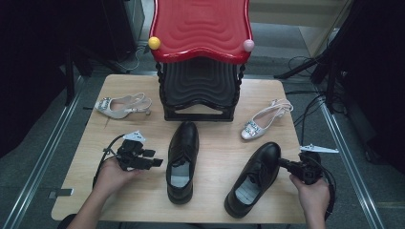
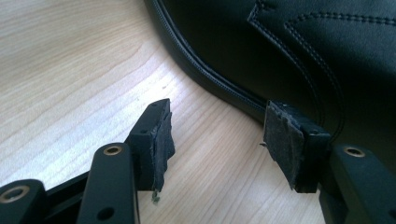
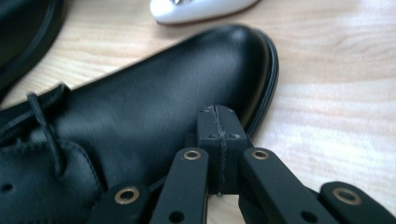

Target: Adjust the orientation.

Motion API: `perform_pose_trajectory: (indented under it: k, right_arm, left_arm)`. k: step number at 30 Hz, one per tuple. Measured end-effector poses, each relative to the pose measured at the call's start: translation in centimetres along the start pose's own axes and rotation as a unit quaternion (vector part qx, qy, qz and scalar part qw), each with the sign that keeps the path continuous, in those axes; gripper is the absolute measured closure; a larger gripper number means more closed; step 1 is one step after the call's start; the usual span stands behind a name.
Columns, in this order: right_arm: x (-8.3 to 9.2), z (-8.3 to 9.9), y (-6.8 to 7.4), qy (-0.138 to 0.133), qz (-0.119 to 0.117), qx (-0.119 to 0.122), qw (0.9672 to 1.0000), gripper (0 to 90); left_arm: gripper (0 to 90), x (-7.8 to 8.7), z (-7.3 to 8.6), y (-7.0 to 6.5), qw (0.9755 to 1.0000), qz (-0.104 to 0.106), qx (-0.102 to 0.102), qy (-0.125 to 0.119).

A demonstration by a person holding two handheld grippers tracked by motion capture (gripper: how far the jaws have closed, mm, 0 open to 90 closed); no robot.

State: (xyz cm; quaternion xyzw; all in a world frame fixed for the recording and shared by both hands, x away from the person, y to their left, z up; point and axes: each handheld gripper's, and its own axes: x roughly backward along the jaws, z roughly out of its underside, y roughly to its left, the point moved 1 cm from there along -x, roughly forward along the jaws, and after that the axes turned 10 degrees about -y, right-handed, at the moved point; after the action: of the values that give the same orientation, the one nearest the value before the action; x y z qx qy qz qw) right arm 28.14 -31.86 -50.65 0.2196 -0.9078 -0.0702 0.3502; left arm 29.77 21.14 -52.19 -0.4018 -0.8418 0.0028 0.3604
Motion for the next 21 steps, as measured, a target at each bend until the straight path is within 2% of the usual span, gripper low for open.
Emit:
perform_pose_trajectory:
  k: [4, 5, 9, 13, 15, 19, 21]
  right_arm:
    - [-0.1, 0.4, -0.1, 0.019, 0.011, -0.002, 0.9998, 90.0]
    - [-0.2, 0.7, -0.2, 0.037, 0.018, -0.001, 0.9992, 90.0]
    - [-0.3, 1.1, -0.4, 0.052, 0.020, -0.006, 0.9984, 90.0]
    - [-0.5, 1.1, -0.5, 0.054, 0.016, -0.011, 0.9983, 90.0]
    - [-0.8, 1.0, -0.5, 0.051, 0.008, -0.022, 0.9984, 90.0]
    - [-1.8, 0.4, 0.0, 0.049, 0.003, -0.019, 0.9986, 90.0]
    - [-2.4, 0.1, 0.5, 0.049, 0.000, -0.009, 0.9988, 90.0]
  left_arm:
    - [42.3, -0.2, -0.1, 0.1, 1.0000, 0.005, 0.001, -0.006]
    - [42.3, -0.2, -0.1, 0.1, 1.0000, 0.005, 0.001, -0.007]
    - [42.3, -0.3, -0.4, 0.0, 1.0000, 0.006, -0.001, -0.001]
    - [42.3, -0.5, -0.4, -0.1, 1.0000, 0.006, -0.004, 0.004]
    - [42.3, -0.5, -0.4, -0.1, 1.0000, 0.005, -0.004, 0.003]
    - [42.3, -0.6, -0.3, -0.1, 1.0000, 0.002, -0.004, 0.005]
    - [42.3, -0.5, -0.1, -0.2, 1.0000, 0.001, -0.003, 0.007]
